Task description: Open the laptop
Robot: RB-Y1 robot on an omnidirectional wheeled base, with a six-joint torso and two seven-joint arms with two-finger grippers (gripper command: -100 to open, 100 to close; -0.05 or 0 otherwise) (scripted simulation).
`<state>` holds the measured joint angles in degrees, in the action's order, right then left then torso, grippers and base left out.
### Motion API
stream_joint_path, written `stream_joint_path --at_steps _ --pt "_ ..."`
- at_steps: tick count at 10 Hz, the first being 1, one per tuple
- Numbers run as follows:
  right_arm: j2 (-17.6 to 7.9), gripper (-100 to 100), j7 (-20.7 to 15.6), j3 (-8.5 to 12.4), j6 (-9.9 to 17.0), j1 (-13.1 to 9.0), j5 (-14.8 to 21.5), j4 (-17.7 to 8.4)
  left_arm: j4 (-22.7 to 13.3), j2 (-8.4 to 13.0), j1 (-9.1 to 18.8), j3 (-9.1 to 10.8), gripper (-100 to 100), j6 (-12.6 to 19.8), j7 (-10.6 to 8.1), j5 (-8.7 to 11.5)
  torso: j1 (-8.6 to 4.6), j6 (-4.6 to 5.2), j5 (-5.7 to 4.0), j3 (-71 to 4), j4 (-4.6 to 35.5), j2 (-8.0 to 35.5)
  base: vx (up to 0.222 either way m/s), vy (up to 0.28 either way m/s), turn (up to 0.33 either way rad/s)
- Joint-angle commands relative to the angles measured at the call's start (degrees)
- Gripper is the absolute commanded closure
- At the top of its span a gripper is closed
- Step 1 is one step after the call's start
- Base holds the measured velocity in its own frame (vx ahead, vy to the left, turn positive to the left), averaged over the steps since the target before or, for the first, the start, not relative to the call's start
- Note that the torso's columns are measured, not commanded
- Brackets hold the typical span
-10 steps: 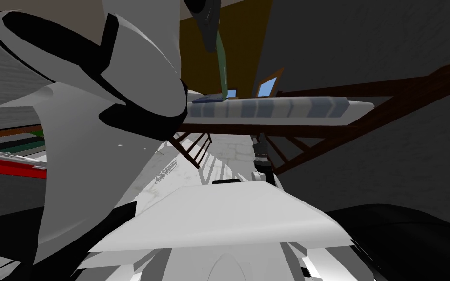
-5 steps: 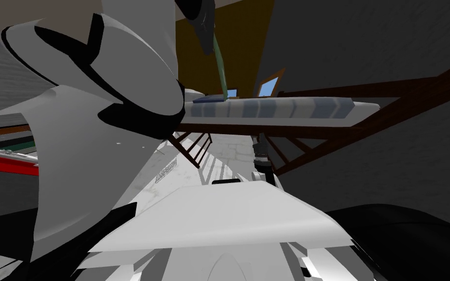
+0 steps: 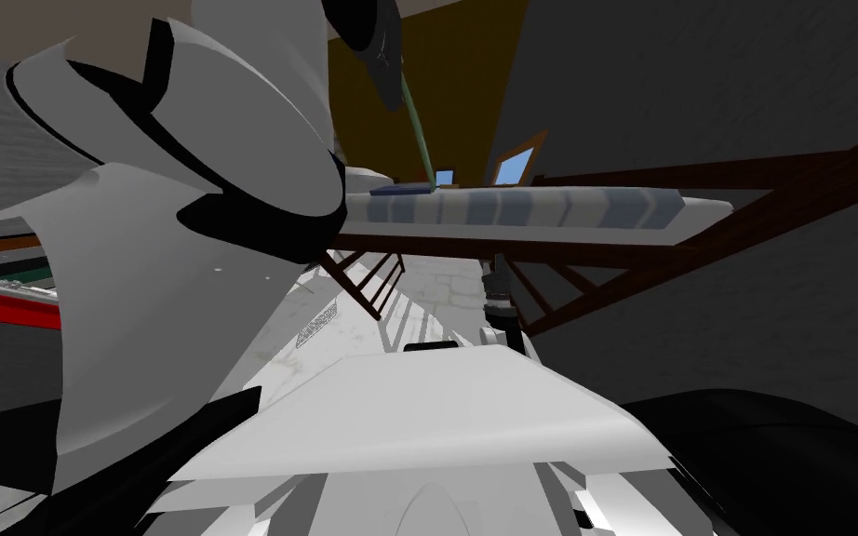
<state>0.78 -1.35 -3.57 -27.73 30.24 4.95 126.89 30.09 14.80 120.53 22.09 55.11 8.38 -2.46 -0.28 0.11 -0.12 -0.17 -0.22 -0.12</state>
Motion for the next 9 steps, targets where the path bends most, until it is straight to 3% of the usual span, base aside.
stream_joint_path --at_steps 1,5,7,9 --pt "0.0 0 0.0 0.0 0.0 0.0 0.0 0.0 0.3 0.8 -2.1 1.68 100 -1.2 -2.36 1.3 -0.04 0.03 -0.04 0.1 0.1 0.0 -0.015 0.007 0.033" --pt "0.0 0 0.0 0.0 0.0 0.0 0.0 0.0 0.4 1.8 -5.2 4.1 100 -3.1 -5.61 3.3 0.05 0.04 0.03 0.1 0.0 0.1 -0.023 0.004 0.022" --pt "0.0 0 0.0 0.0 0.0 0.0 0.0 0.0 0.4 1.8 -5.2 4.1 100 -3.1 -5.61 3.3 -0.11 0.11 -0.06 0.1 0.1 0.1 -0.011 0.007 0.01" --pt "0.0 0 0.0 0.0 0.0 0.0 0.0 0.0 0.5 2.8 -8.2 6.52 100 -5.1 -8.87 5.2 -0.24 0.12 -0.08 0.0 0.0 0.1 -0.024 0.008 0.025"
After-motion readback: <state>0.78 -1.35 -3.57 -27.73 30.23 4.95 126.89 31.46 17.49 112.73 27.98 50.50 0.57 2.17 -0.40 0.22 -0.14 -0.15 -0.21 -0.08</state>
